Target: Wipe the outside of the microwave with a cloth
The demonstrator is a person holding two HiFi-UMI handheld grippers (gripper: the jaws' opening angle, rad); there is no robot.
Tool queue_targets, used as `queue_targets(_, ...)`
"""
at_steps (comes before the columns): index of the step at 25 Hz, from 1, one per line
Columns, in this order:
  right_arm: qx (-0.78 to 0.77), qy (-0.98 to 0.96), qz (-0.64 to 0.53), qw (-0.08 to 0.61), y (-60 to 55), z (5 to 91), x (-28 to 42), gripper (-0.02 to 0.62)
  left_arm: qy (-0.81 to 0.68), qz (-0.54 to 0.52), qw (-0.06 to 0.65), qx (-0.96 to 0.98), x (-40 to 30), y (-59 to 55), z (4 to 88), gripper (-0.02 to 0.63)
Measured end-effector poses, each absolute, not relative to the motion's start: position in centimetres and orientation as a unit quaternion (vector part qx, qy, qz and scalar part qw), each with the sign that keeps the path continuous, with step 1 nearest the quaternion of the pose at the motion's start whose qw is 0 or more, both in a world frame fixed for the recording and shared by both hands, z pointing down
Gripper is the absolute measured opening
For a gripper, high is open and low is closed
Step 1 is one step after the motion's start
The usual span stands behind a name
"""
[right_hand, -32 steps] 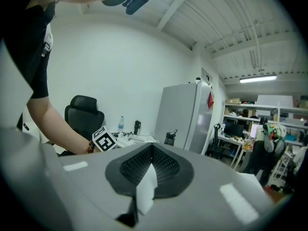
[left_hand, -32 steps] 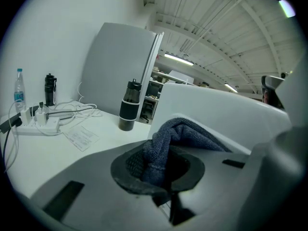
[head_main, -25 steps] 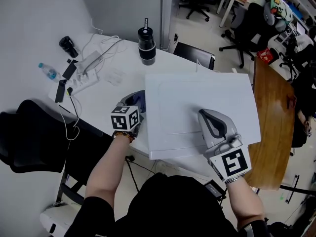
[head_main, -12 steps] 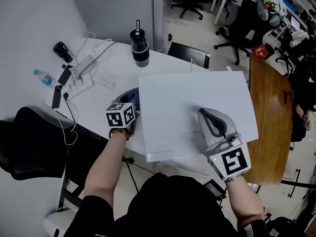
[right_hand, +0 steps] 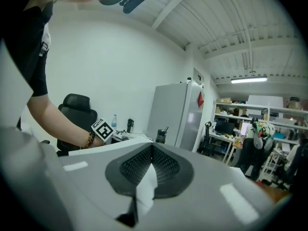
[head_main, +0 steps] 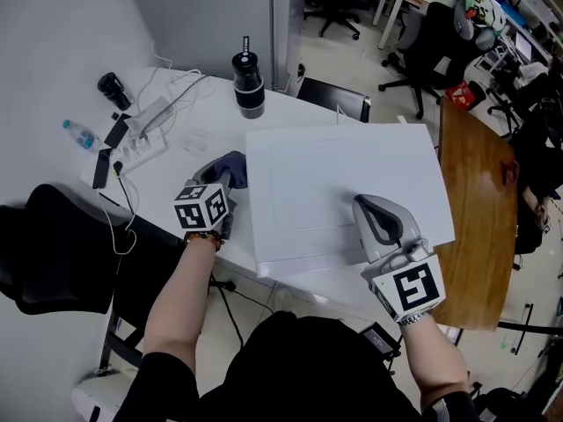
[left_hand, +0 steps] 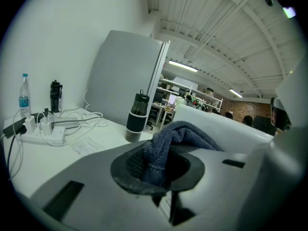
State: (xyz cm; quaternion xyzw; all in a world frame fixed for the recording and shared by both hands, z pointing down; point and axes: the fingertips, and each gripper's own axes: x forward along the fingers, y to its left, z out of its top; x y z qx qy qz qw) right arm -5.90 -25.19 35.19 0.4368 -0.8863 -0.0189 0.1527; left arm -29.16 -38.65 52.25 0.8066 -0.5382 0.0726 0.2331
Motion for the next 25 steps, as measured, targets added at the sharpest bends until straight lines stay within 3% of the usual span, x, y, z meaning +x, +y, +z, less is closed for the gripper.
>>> queue_targets(15, 0.402, -0.908, -0.024, 0.114, -17.8, 33.0, -1.9, 0.0, -0.6, 0.019, 0.135, 0.788, -29.8, -25.4, 40.2, 0.044)
queue_targets(25, 0.372, -0.923, -0.032, 0.095, -10.8, 32.4, 3.2, 0.0, -0.616, -0.002, 0.045, 0.787, -23.8, -13.3, 31.7, 0.044)
